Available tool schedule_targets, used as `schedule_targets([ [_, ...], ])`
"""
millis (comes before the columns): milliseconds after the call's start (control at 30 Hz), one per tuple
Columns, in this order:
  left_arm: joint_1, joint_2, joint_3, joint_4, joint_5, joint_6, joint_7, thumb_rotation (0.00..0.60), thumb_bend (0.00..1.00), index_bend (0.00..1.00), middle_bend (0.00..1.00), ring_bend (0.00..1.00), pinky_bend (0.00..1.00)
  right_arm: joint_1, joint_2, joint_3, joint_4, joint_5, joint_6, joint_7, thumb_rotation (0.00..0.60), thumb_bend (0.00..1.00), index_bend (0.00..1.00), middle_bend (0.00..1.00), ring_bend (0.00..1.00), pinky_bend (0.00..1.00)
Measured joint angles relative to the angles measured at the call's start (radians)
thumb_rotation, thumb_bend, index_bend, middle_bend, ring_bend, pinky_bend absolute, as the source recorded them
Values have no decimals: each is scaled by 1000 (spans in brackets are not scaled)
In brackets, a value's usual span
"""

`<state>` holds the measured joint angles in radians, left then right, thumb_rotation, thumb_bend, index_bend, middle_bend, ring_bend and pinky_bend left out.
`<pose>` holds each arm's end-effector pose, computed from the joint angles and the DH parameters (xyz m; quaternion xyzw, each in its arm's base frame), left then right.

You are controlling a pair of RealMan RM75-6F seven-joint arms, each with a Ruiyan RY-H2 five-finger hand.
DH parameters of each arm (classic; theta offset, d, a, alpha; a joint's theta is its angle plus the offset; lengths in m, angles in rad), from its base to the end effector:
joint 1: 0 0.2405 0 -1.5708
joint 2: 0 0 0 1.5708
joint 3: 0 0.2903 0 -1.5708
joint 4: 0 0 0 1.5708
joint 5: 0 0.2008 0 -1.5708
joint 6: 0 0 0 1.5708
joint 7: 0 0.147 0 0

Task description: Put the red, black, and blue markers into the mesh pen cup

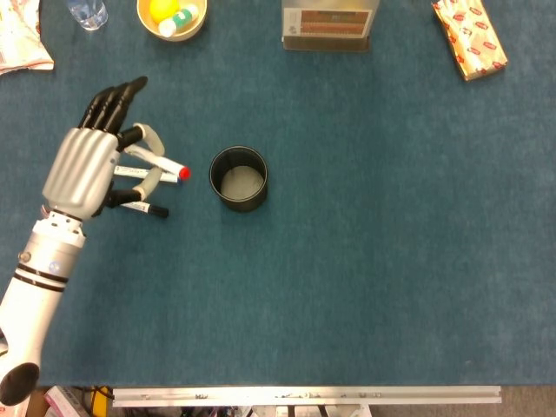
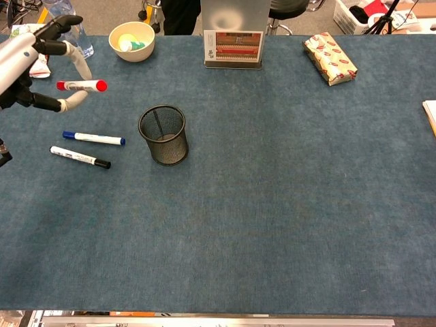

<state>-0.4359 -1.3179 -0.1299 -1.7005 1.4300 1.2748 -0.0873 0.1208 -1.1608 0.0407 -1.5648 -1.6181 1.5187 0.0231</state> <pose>-0.2235 0.2913 0.0932 -0.6142 -0.4457 -0.5197 0.3926 -0.3205 -0.1950 0.1684 0.6267 -0.3493 0.4313 0.5470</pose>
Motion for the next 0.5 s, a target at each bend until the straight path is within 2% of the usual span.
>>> schedule_targets([
  [200,9,5,-68,-66,-103,-6,-184,600,336,593,0,0,56,2,-4,-2,3,1,-7,1,600,0,144,174,126,301],
  [333,6,25,-114,-115,-207,-61,-280,600,336,595,0,0,56,7,-6,-3,1,-6,-10,0,600,0,144,173,126,301],
  [500,-1,44,-139,-146,-296,-142,-333,600,336,597,0,0,56,12,-5,-4,-8,-21,-9,-6,600,0,144,173,126,301],
])
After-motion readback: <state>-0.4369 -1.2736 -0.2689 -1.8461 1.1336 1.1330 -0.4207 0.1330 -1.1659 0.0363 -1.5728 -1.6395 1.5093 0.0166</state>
